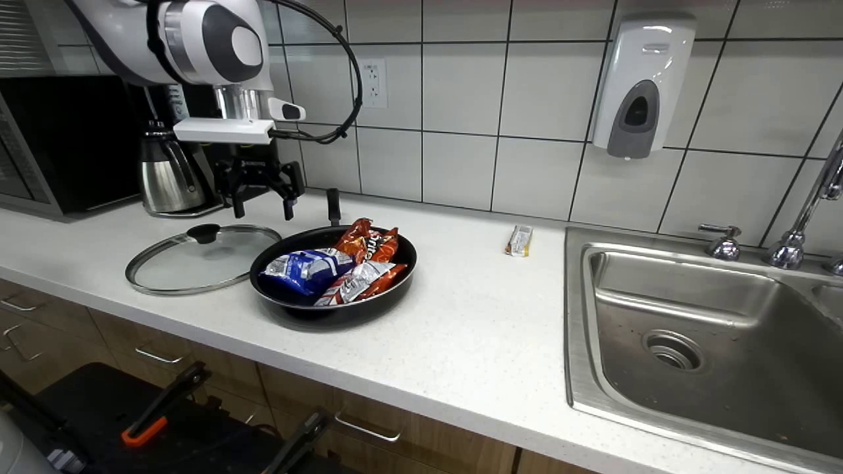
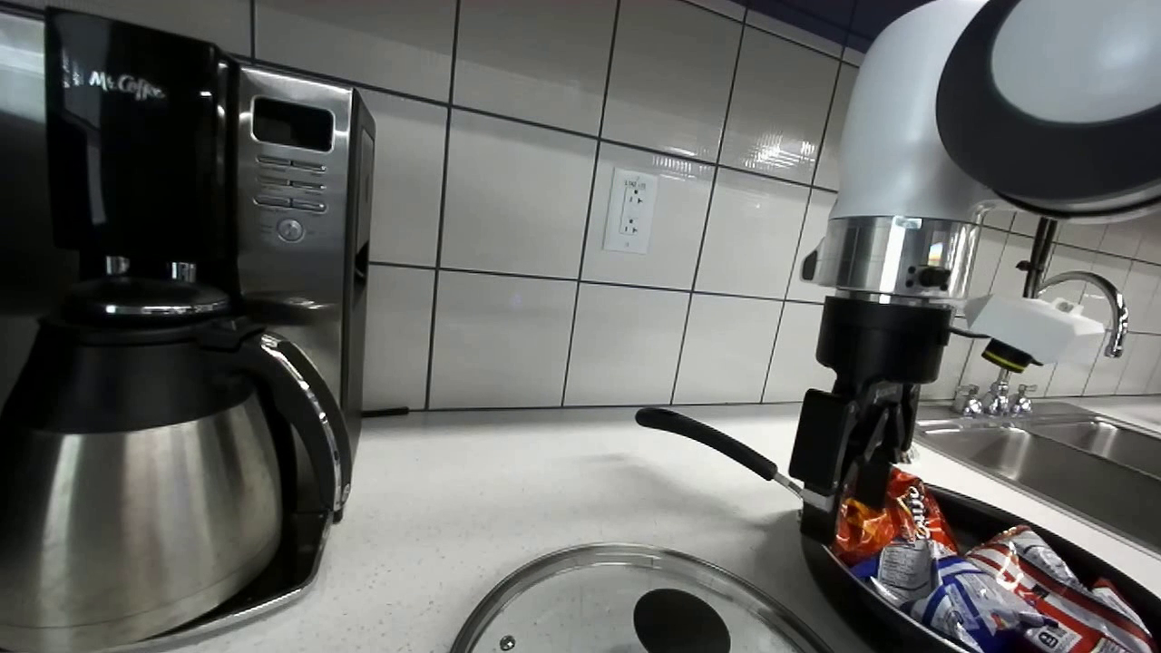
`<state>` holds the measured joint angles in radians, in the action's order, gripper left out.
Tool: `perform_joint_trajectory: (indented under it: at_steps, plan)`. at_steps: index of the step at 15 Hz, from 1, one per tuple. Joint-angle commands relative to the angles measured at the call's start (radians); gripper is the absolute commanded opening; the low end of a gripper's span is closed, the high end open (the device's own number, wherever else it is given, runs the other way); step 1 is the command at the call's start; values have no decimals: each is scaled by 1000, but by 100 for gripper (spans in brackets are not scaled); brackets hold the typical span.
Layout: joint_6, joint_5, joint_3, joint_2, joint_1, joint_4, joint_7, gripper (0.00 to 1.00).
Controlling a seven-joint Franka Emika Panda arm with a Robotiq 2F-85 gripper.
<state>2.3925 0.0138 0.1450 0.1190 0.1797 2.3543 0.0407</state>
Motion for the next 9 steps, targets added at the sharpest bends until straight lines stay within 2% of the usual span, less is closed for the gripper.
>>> perform_joint_trajectory:
  at_steps: [1, 9]
  plan:
    - [12, 1, 21, 18, 2, -47, 42, 100]
    - [19, -3, 81, 140, 33, -181, 135, 100]
